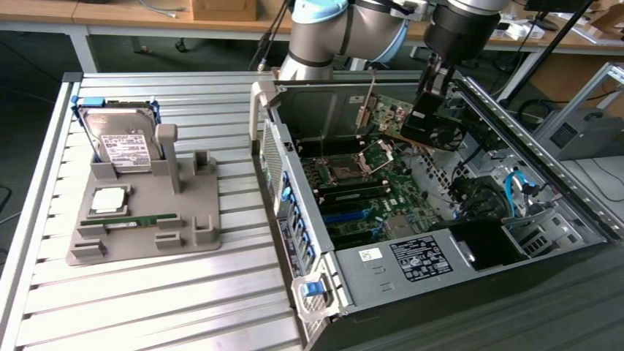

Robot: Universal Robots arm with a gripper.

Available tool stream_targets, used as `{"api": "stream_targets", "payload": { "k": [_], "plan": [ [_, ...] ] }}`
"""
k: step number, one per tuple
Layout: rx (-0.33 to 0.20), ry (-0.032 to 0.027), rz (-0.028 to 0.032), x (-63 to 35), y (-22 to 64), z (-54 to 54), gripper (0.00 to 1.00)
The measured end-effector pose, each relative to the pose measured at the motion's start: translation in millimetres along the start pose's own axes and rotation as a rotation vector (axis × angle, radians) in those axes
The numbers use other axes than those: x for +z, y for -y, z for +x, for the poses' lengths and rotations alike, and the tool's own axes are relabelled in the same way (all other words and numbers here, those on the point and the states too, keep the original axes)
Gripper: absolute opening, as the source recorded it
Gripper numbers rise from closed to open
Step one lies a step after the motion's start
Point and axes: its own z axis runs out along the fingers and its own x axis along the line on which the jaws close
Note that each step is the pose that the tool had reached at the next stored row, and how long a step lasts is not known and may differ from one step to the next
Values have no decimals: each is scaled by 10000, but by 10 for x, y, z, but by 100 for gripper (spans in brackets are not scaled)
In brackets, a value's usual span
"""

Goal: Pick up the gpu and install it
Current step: 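Insert the gpu into the slot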

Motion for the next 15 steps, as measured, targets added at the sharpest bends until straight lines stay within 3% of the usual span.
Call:
{"api": "stream_targets", "payload": {
  "k": [15],
  "plan": [
    [-953, 26, -29, 4, 0, 0, 30]
  ]
}}
